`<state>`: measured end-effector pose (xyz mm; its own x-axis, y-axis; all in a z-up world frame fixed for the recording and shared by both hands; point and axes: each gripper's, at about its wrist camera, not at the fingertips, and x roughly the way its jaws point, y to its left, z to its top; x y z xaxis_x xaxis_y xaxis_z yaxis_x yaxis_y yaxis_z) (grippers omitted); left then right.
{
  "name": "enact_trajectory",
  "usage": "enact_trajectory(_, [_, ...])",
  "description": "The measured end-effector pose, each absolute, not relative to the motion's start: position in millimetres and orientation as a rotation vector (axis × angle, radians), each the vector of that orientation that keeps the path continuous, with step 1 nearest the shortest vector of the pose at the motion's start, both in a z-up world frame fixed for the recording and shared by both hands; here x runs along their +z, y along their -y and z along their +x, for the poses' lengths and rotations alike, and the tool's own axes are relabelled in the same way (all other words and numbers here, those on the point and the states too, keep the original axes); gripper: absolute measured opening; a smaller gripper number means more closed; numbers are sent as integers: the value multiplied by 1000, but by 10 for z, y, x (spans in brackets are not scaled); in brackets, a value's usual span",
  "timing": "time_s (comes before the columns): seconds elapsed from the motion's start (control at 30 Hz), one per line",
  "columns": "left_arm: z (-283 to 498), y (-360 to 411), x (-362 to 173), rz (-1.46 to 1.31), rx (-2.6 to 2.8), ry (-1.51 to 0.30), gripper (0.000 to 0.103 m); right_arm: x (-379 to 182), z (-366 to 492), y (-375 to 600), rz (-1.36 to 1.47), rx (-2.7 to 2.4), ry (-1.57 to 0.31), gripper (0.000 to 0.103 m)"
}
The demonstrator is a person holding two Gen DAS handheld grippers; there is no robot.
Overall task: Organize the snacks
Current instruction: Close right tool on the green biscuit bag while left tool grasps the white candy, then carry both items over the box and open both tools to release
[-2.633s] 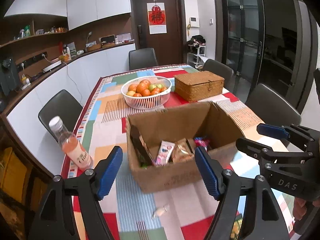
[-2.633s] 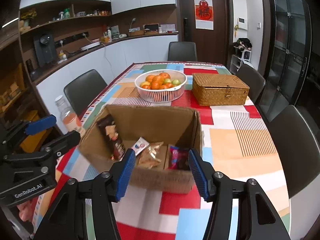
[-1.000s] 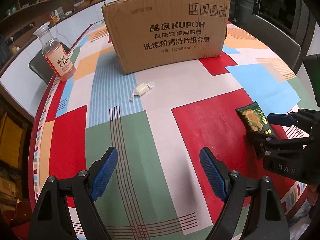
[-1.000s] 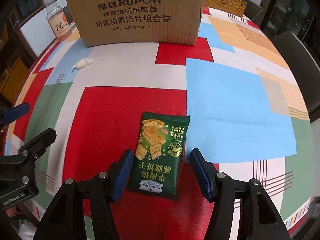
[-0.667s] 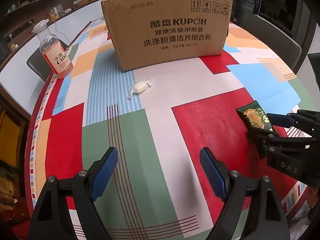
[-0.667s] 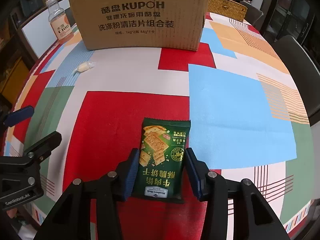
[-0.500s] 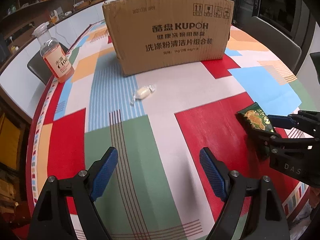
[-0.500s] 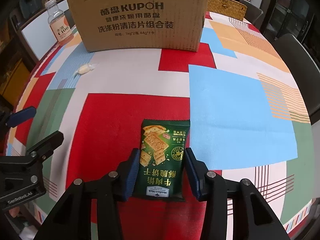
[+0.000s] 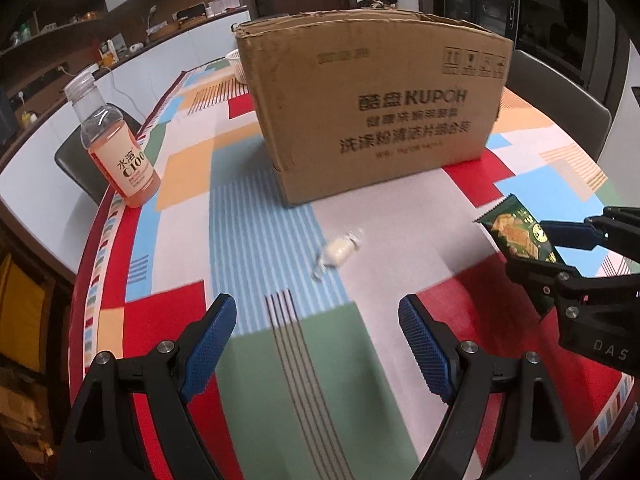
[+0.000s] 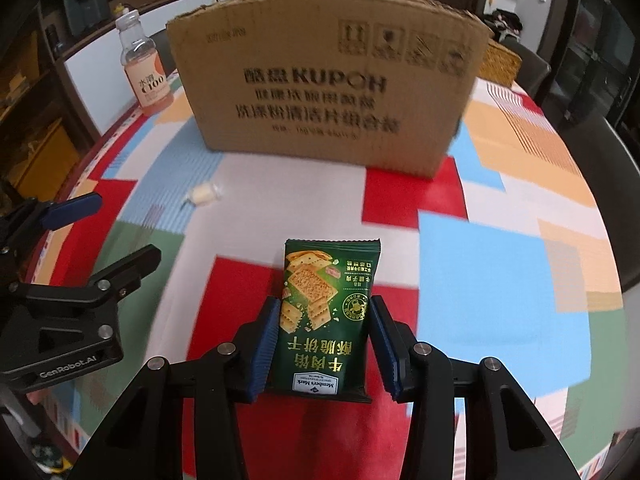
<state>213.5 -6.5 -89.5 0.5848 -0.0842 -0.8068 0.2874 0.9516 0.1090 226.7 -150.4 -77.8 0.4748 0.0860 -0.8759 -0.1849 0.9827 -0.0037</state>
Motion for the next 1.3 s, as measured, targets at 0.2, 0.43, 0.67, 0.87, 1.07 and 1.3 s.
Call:
enact_trajectory(0.2, [2402,17,-940,210,-258,-937,80,-777,2498,1392,-82,168,-1051,45])
enact_trajectory(0.43, [2610,134,-1111,228,-292,-978,63,-829,2625,1361,-60,162,-1055,45])
enact_trajectory(0.67, [2699,270,-1229,254,-314,-991,48,-872,2688,1430,-38,136,-1065,45])
enact_trajectory(0.87, [2752,334,-1232,230,-330,-1002,26,-897,2707,1490,-25,130,-1073,45])
enact_trajectory(1.07, [2713,383,-1199,228,-326,-1003,19,-905,2708,1560,-8,128,-1073,45])
enact_trajectory(1.3, [2583,419,-1044,210,-317,-979,19,-826,2666,1638,2,123,-1060,45])
